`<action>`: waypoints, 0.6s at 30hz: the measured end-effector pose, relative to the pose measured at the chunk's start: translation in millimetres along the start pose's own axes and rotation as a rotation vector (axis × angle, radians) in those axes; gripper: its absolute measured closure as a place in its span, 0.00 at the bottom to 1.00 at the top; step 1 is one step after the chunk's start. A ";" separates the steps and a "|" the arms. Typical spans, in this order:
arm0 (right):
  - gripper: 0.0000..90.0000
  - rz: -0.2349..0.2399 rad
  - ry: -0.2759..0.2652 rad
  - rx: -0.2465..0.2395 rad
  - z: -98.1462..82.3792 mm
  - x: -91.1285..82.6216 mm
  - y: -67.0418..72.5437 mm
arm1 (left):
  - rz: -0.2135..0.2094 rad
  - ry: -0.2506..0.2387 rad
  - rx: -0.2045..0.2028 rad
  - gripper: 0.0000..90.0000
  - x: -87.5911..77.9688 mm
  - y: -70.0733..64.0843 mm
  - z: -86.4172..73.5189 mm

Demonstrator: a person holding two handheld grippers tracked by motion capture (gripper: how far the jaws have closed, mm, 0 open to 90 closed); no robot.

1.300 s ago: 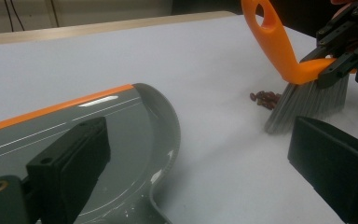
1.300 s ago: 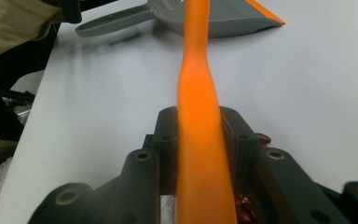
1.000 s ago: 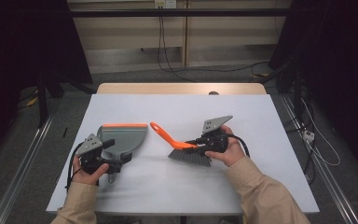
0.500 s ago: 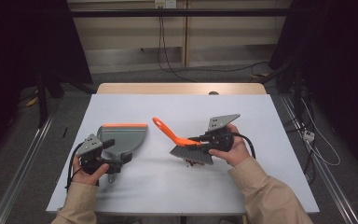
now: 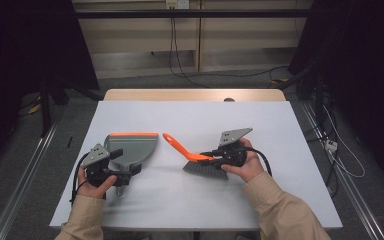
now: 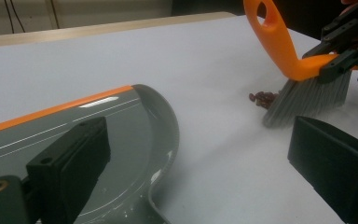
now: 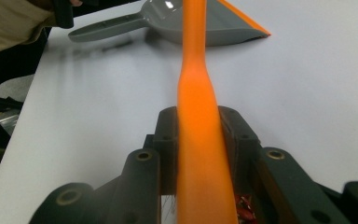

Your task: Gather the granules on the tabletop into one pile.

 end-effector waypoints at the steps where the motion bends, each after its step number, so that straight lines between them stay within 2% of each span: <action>1: 0.79 -0.009 -0.008 0.002 1.1 -1.6 -1.7 | 0.000 0.000 0.000 0.06 0.2 0.0 -0.1; 3: 0.79 0.004 -0.031 0.015 4.7 -5.4 -1.5 | 0.000 0.000 0.000 0.06 0.7 -0.2 -0.1; 8: 0.79 -0.040 -0.071 -0.008 18.3 -16.6 -8.4 | -0.001 0.000 0.002 0.06 0.6 -0.5 0.0; 12: 0.79 -0.110 -0.093 -0.011 24.1 -25.7 -21.8 | 0.001 0.000 -0.002 0.06 0.1 -0.1 -0.1; 15: 0.79 -0.170 -0.089 -0.042 22.0 -27.9 -30.6 | 0.000 0.000 -0.001 0.06 0.2 -0.1 -0.2; 18: 0.79 -0.203 -0.082 -0.076 19.9 -26.5 -37.1 | -0.002 0.003 0.001 0.06 0.8 -0.1 -0.4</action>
Point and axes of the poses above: each handheld gripper's, and its own axes: x roughly forward along the jaws, z roughly out of its top, y roughly to its left, the point moved 9 cm from there along x, roughly forward along the jaws, and after that the axes turned 2 degrees about -z, right-handed, at the moved point
